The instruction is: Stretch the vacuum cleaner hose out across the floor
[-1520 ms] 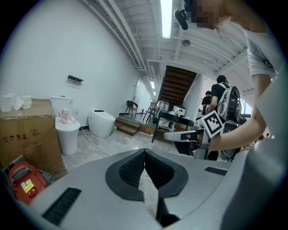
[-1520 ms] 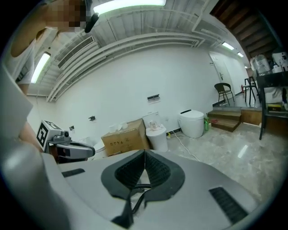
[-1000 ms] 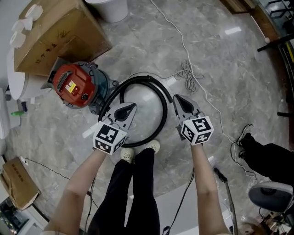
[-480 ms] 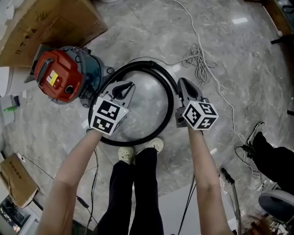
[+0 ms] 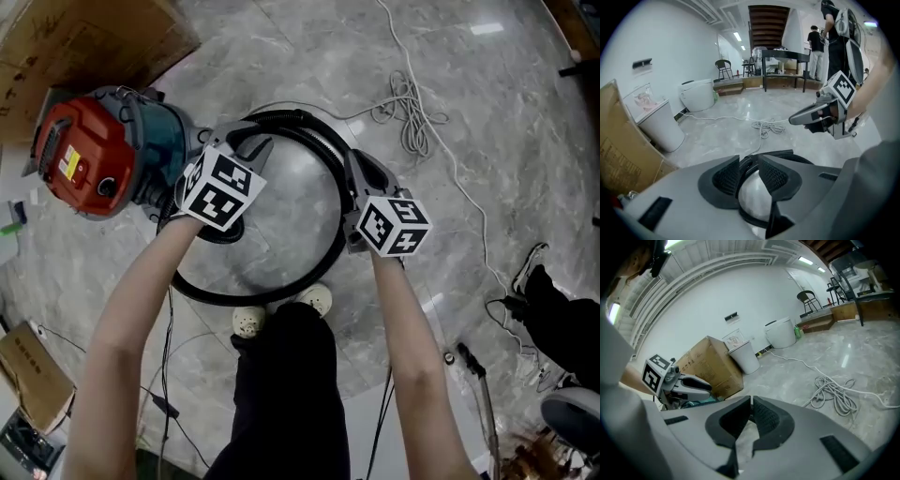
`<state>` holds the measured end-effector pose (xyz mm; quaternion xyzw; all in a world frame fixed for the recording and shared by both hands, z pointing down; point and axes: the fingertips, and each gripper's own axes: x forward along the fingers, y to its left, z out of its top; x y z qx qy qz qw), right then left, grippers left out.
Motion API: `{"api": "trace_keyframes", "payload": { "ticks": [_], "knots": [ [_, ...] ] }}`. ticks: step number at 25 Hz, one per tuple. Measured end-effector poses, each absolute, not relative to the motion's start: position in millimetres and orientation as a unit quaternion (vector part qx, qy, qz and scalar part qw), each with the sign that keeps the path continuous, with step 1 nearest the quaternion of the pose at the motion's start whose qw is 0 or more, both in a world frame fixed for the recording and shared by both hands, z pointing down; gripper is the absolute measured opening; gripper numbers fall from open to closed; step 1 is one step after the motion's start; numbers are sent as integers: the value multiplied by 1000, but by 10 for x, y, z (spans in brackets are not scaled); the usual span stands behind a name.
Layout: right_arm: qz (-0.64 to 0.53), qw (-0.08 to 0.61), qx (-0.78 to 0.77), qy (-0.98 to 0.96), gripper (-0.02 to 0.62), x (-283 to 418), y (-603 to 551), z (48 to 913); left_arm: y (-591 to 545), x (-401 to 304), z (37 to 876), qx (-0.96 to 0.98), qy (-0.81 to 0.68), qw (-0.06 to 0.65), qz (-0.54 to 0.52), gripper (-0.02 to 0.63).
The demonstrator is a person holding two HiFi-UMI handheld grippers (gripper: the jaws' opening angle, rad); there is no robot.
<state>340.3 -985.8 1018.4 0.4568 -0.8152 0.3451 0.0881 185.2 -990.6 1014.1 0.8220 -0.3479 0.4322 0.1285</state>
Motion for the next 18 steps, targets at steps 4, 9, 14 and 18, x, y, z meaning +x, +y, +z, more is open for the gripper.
{"api": "trace_keyframes", "payload": {
  "ticks": [4,9,14,18],
  "knots": [
    [324,105,436,-833,17,3366,-9857,10365,-10083,1780,10462,803,-314,75,501,204],
    [298,125,403,-856,16,3302,-9832,10614,-10176,1803,10925,781,-270,75,559,268],
    [286,124,407,-858,15,3292,-9953,10884,-10222,1770,11366,736,-222,58,637,284],
    [275,119,406,-864,16,3248,-10079,11025,-10308,1645,11595,691,-221,37,687,284]
  ]
}}
